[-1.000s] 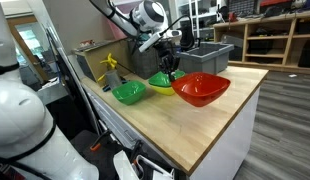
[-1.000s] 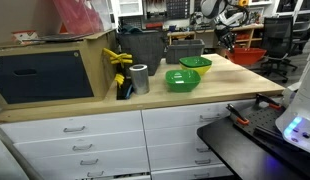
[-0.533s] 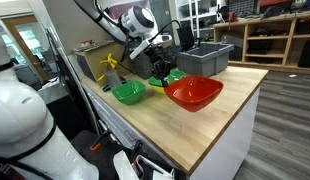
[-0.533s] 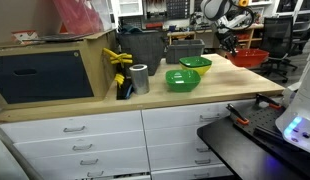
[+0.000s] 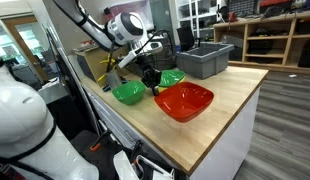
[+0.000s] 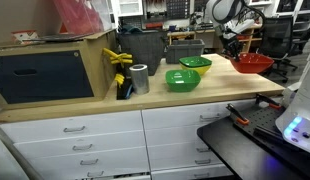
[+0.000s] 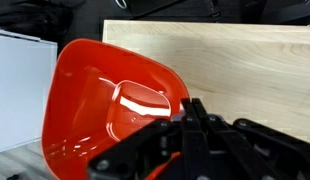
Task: Remove the orange bowl from the pile of stacked up bowls and put it on the table
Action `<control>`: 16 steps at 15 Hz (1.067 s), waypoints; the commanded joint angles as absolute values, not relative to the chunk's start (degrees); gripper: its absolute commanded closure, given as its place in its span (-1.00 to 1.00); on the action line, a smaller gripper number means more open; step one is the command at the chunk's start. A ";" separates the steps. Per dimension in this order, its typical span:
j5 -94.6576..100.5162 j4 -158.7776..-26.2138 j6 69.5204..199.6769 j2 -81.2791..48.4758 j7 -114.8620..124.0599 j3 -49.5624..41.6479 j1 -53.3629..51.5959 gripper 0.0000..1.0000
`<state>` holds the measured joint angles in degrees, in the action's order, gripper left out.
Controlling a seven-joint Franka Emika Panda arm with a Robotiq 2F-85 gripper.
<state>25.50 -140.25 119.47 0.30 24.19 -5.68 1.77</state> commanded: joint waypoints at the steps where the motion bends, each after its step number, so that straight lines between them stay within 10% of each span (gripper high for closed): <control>1: 26.53 -145.16 121.76 4.75 26.60 -5.15 3.03 0.98; 15: 27.23 -147.47 121.74 2.29 27.48 -5.23 4.83 0.98; 16: 27.10 -147.54 121.52 2.16 27.58 -5.30 4.90 0.76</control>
<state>25.75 -146.82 121.06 2.02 25.32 -5.68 4.20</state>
